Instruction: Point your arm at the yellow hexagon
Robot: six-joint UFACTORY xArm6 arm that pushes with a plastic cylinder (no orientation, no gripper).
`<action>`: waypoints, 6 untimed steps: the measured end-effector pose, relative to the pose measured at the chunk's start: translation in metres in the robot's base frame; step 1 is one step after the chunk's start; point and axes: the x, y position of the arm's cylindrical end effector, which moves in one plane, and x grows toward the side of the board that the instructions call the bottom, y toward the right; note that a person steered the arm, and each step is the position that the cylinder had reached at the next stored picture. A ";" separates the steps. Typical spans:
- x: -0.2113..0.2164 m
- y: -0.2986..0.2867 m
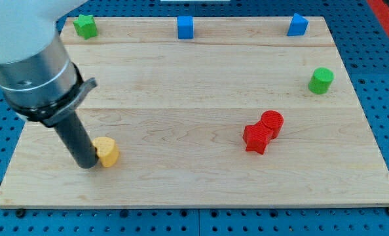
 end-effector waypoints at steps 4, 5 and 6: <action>-0.093 0.025; -0.158 0.015; -0.198 -0.025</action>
